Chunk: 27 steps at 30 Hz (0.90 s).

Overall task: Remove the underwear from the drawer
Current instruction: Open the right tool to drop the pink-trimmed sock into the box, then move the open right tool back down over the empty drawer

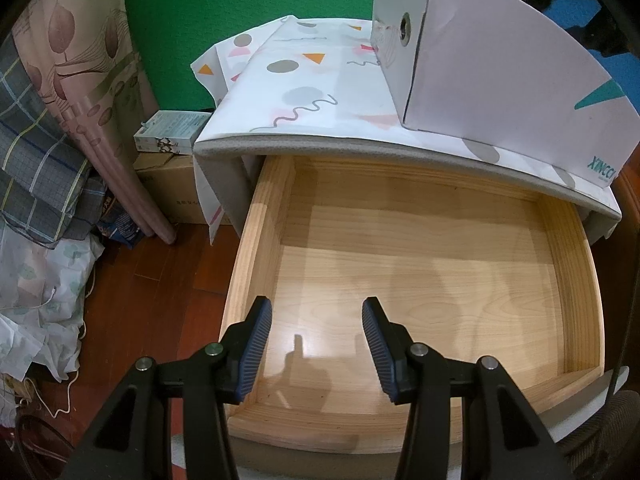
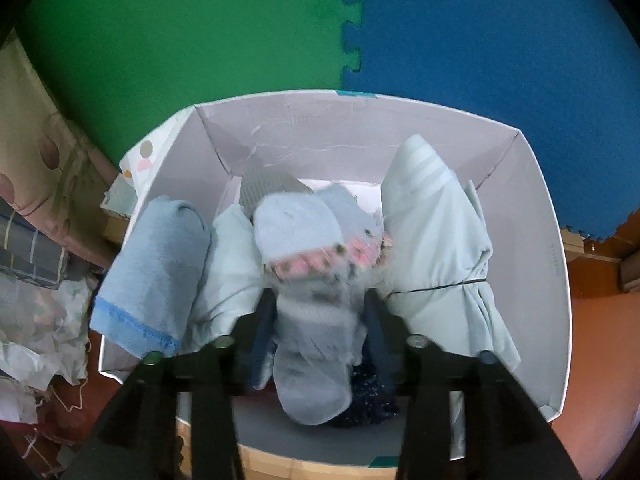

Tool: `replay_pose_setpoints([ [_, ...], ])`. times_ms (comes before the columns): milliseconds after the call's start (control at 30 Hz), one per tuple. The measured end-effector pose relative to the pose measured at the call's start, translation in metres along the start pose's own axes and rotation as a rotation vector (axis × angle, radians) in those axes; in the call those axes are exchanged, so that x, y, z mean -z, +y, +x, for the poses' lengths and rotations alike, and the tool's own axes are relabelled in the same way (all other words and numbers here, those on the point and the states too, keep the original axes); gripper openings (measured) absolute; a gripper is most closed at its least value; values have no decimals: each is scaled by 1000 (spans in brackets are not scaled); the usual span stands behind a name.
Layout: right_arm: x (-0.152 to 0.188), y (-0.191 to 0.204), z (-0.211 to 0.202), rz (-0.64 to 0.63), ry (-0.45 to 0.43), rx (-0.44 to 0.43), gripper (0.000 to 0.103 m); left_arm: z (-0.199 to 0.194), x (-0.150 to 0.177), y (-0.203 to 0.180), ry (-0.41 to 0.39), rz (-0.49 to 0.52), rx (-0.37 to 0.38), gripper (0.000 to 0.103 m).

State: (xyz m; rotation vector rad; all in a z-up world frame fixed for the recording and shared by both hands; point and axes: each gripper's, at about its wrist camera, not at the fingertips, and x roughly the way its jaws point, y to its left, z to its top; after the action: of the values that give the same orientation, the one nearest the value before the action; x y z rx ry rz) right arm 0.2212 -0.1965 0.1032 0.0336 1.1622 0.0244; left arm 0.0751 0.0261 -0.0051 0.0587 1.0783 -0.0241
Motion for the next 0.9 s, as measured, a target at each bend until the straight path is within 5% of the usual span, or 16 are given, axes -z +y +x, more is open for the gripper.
replay_pose_setpoints([
  [333,28,3,-61,-50,-129,-31,82,-2,-1,-1,-5,-5,-1,48],
  [567,108,-5,-103,-62,-241,8,98,-7,1,2,-28,-16,2,48],
  [900,235,-30,-43,16,-140,60,100,-29,18,-8,-71,4,54,48],
])
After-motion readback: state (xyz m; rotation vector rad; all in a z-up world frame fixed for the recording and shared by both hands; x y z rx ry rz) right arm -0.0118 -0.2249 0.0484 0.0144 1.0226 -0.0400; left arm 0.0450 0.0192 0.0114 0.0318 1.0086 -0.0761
